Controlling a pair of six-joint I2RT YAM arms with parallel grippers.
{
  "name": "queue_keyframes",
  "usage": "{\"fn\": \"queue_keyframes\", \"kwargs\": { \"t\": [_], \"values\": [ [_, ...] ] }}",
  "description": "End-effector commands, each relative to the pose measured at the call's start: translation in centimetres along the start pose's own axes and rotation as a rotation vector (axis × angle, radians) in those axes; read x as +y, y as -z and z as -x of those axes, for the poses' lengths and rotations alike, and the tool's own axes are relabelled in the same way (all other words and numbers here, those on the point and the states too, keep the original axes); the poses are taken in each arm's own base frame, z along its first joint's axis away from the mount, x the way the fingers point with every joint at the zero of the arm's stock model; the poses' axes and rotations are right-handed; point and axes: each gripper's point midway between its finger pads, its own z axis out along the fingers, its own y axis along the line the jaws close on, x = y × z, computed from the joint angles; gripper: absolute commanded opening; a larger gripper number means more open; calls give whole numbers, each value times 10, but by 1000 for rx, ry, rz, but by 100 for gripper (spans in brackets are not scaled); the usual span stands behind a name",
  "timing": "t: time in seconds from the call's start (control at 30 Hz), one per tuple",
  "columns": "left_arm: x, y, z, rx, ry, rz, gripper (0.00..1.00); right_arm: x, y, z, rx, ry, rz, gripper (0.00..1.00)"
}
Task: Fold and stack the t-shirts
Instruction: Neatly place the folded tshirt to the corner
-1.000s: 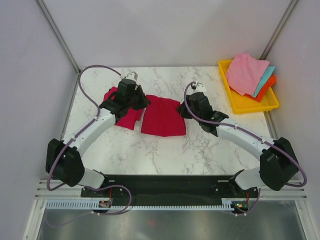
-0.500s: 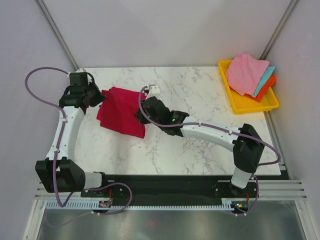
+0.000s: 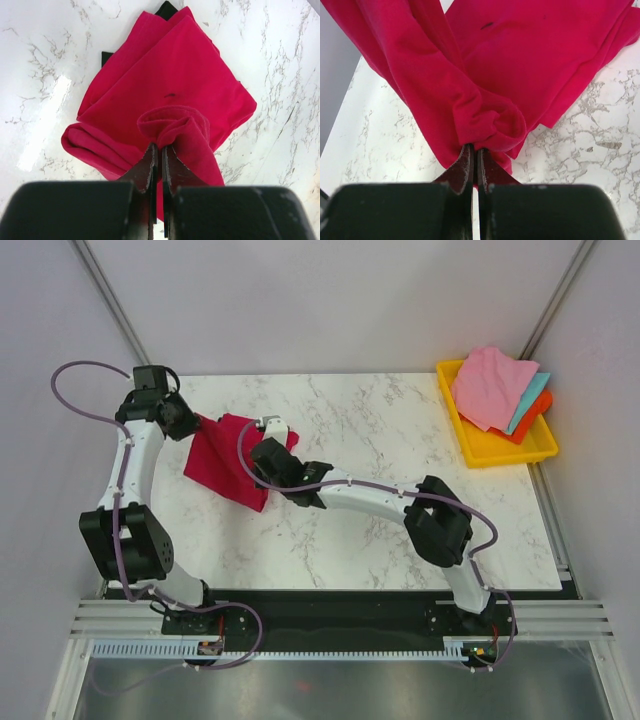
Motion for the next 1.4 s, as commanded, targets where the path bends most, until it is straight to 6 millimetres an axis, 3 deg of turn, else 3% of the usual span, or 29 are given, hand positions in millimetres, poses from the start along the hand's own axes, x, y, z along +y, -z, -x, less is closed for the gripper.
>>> {"fn": "queue_keyframes", "kwargs": {
  "t": [0.0,0.33,0.37,0.4,0.43,0.47,0.5,0.57,0.6,0.63,0.67,0.7,0.73,0.77,0.8,0.97,1.0,1.03,1.1,1.17,1.2,1.23,1.27,1.3,1.33,1.37],
  "values": [
    [-9,2,37,-91,-40,-15,2,10,-4,30,-75,16,2,0],
    [-13,-49,52,-62,-43,3,2,-44,-50,45,-73,-37,-51,1],
    [-16,-52,59,-74,-47,-2,2,-46,-54,46,-70,-38,-49,3],
    [-14,-62,58,-59,-49,7,2,-46,-58,51,-73,-40,-37,18],
    [-14,-68,60,-57,-49,9,2,-57,-68,48,-58,-42,-46,28],
    [-21,-69,72,-81,-67,-14,4,-60,-73,47,-49,-45,-39,36],
    [-20,-89,68,-47,-79,-16,9,-64,-77,51,-57,-49,-46,47],
    [-35,-95,84,-68,-103,-62,23,-79,-89,50,-57,-46,-65,48],
    [-34,-115,81,-49,-111,-65,31,-80,-93,56,-68,-44,-60,48],
    [-39,-120,80,-37,-119,-89,42,-90,-101,54,-61,-34,-72,48],
    [-42,-125,86,-45,-124,-98,71,-93,-103,55,-57,-34,-70,55],
    [-43,-130,83,-31,-124,-103,78,-96,-105,56,-60,-36,-76,78],
    [-41,-136,80,-19,-122,-102,83,-106,-107,57,-58,-39,-96,88],
    [-38,-138,77,-14,-120,-94,87,-110,-107,58,-61,-39,-107,95],
    [-35,-138,76,-13,-118,-81,88,-115,-106,54,-52,-36,-120,95],
    [-38,-109,78,-46,-135,-83,86,-123,-80,68,-74,-14,-133,85],
    [-39,-103,77,-47,-137,-86,86,-132,-74,56,-51,-2,-150,84],
    [-41,-98,75,-45,-141,-96,85,-126,-56,75,-89,-5,-135,84],
    [-48,-81,66,-48,-155,-121,84,-131,-27,80,-96,6,-136,83],
    [-57,-76,48,-23,-169,-149,83,-139,-9,82,-98,6,-139,82],
    [-63,-67,46,-30,-172,-167,83,-152,-1,65,-62,9,-160,81],
    [-63,-68,33,-6,-167,-169,82,-154,19,81,-96,-6,-154,81],
    [-74,-66,21,7,-182,-191,82,-159,27,77,-89,-15,-159,80],
    [-84,-60,19,-11,-191,-217,82,-176,34,57,-52,-19,-186,78],
    [-92,-60,10,-4,-203,-232,81,-178,48,67,-81,-45,-179,77],
    [-110,-61,-13,27,-246,-261,80,-184,55,64,-77,-54,-185,77]
  ]
}}
